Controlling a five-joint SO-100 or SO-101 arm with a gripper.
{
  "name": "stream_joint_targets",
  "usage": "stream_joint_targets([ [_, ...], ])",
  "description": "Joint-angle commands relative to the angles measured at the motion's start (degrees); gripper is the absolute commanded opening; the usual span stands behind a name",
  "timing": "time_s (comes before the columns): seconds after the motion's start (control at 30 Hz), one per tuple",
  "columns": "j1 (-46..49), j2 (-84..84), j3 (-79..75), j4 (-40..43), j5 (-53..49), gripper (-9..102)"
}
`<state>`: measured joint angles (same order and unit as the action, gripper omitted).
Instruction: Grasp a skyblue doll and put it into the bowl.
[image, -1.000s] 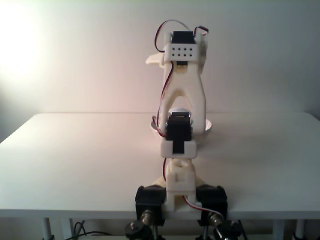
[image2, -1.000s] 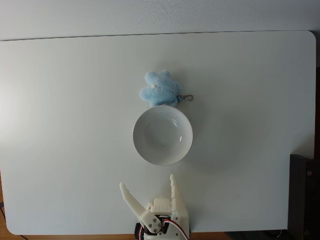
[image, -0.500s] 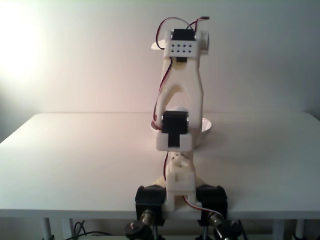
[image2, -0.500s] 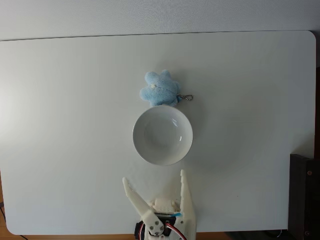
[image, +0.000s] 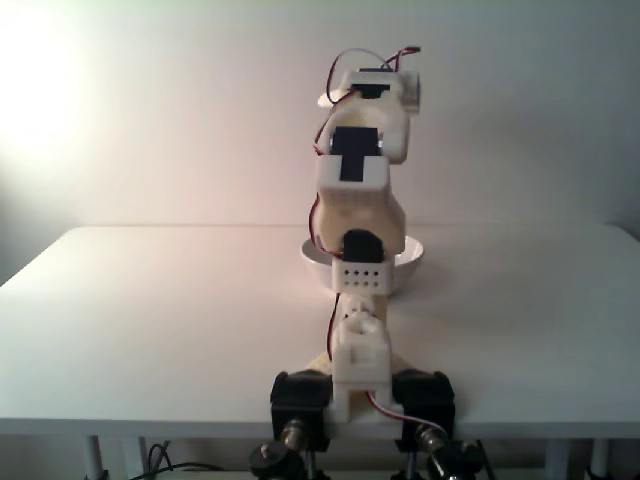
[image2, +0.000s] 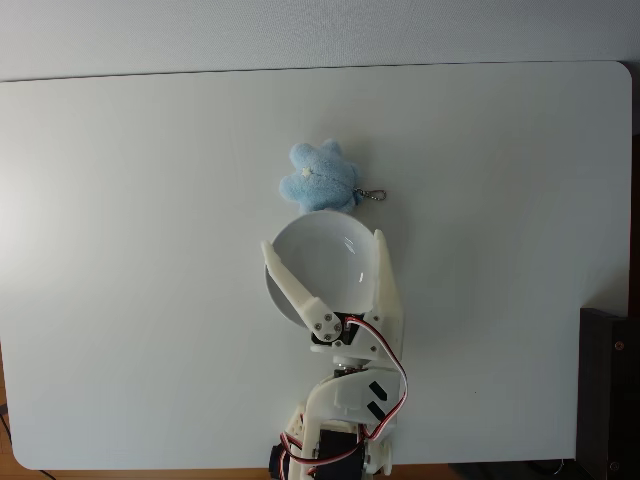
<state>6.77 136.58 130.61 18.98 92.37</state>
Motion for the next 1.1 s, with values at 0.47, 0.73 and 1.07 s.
stream_joint_targets([
  [0.47, 1.14, -37.35, -22.32, -1.93, 0.26, 75],
  [0.73, 0.7, -47.02, -23.55, -1.93, 0.26, 89],
  [1.07, 0.53, -55.37, -23.99, -2.72, -0.26, 89],
])
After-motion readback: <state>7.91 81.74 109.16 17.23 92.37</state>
